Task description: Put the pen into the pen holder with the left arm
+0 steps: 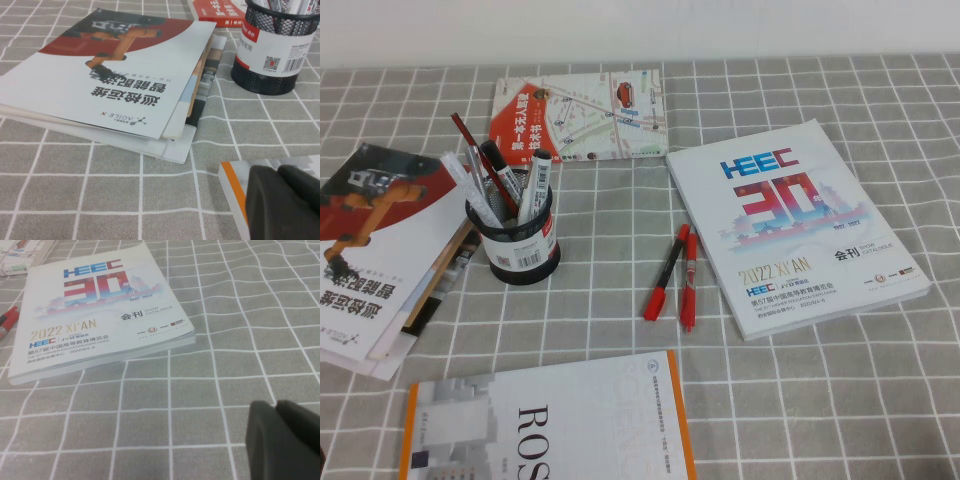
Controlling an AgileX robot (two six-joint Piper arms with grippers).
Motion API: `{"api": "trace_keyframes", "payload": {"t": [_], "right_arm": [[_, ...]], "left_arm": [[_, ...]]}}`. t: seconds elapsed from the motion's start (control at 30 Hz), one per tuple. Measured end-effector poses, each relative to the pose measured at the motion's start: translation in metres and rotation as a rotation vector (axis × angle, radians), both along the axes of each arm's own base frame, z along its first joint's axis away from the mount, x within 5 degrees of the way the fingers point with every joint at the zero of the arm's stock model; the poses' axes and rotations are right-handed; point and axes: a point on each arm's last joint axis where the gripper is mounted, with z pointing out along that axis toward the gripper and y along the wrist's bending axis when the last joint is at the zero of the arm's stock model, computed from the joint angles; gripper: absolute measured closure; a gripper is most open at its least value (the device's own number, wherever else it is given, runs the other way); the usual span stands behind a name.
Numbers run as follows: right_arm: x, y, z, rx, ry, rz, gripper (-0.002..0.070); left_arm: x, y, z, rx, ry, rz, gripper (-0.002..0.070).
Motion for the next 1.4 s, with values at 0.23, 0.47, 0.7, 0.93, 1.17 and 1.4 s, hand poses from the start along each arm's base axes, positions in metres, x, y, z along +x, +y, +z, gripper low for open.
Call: {"api": "trace_keyframes", "payload": {"t": [0.23, 0.47, 0.7, 0.93, 1.17, 1.4], "right_arm": [[0.0, 0.0, 0.0, 0.0, 0.0, 0.0, 0.0692], [0.0, 0.0, 0.0, 0.0, 0.0, 0.0, 0.0692], [0.0, 0.0, 0.0, 0.0, 0.0, 0.0, 0.0692], [0.0, 0.0, 0.0, 0.0, 0.0, 0.0, 0.0692], [0.0, 0.0, 0.0, 0.0, 0.0, 0.0, 0.0692], [0.0, 0.0, 0.0, 0.0, 0.0, 0.0, 0.0692]], "left_arm": [[0.0, 0.0, 0.0, 0.0, 0.0, 0.0, 0.0677], [0.0, 0.0, 0.0, 0.0, 0.0, 0.0, 0.0677], [0.0, 0.0, 0.0, 0.0, 0.0, 0.0, 0.0677], [0.0, 0.0, 0.0, 0.0, 0.0, 0.0, 0.0677], [0.0, 0.0, 0.0, 0.0, 0.0, 0.0, 0.0677], [0.0023, -0.0015, 0.0095, -0.161, -0.091, 0.026, 0.0677]]}}
